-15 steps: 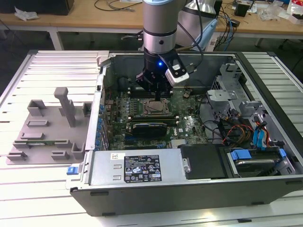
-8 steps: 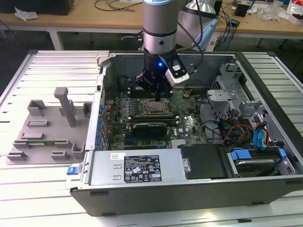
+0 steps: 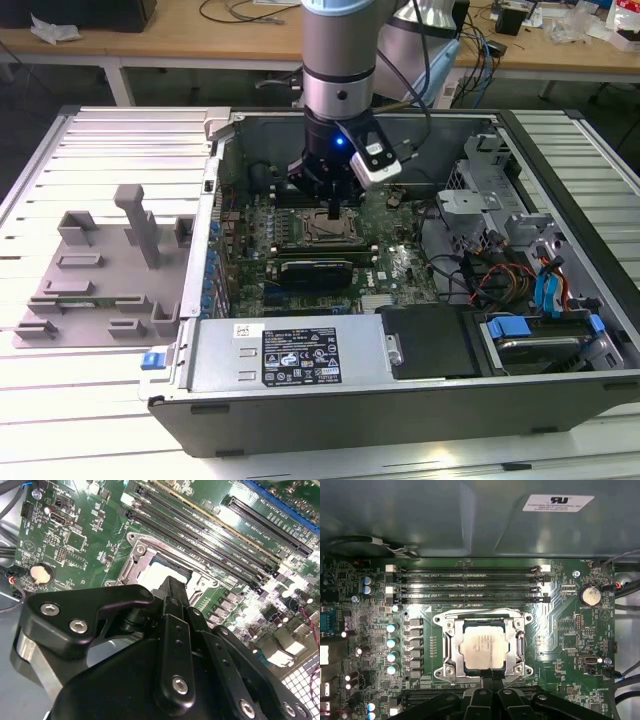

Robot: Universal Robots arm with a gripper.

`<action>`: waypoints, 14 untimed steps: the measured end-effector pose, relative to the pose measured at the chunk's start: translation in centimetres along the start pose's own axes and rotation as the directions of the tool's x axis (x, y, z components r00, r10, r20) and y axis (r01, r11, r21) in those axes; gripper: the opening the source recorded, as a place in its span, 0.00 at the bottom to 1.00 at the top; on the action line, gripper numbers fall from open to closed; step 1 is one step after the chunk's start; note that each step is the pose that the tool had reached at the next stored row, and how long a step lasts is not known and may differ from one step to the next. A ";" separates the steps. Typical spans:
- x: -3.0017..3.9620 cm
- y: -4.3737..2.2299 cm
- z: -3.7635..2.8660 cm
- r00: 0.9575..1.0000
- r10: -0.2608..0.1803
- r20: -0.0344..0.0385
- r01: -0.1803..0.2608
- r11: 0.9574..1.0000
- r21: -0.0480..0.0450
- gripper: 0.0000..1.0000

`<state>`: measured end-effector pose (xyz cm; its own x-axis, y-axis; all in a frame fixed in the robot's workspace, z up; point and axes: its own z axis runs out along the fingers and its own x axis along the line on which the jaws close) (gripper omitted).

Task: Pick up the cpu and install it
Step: 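Install the second cpu locking lever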

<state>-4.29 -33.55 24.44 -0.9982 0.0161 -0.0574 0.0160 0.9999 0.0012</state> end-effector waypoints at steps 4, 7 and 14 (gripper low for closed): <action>0.00 -0.55 0.00 1.000 0.000 0.000 0.000 1.000 0.000 0.11; 0.02 -1.43 0.00 1.000 0.000 0.000 0.000 1.000 0.000 0.11; 0.00 -2.72 0.04 0.999 0.000 -0.036 0.000 1.000 -0.001 0.11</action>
<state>-4.33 -36.27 24.40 -0.9996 0.0162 -0.0215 0.0161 0.9999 0.0022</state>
